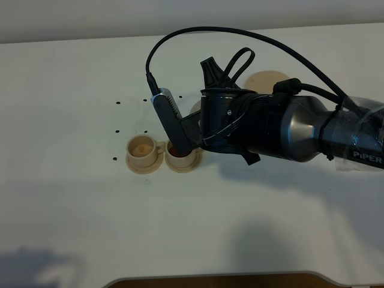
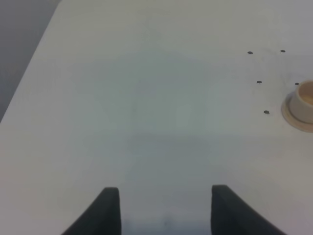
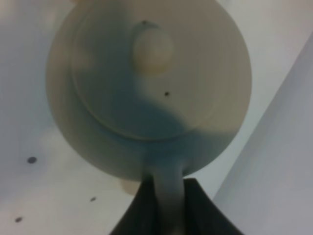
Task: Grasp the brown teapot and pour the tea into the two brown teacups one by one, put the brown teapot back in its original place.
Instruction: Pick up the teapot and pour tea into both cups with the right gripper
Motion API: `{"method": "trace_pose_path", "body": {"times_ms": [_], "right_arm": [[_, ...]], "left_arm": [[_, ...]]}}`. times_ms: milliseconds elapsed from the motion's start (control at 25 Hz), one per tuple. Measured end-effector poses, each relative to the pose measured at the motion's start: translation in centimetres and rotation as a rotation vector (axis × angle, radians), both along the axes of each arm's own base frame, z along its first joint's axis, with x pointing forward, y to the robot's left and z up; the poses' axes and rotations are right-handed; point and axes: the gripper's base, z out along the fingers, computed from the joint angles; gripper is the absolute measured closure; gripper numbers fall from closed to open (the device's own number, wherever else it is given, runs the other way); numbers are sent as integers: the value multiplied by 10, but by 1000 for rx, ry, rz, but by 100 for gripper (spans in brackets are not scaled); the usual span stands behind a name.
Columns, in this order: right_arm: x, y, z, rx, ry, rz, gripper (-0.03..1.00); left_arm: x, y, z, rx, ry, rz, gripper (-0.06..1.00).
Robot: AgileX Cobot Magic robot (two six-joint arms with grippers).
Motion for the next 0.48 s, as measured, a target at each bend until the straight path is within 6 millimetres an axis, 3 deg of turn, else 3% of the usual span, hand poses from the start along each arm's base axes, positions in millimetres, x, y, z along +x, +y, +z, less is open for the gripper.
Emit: {"method": "trace_pose_path", "body": {"times_ms": [480], "right_arm": [[1,0,1,-71,-2,78,85]], "left_arm": [[0,0,0,0,0,0,49]]}}
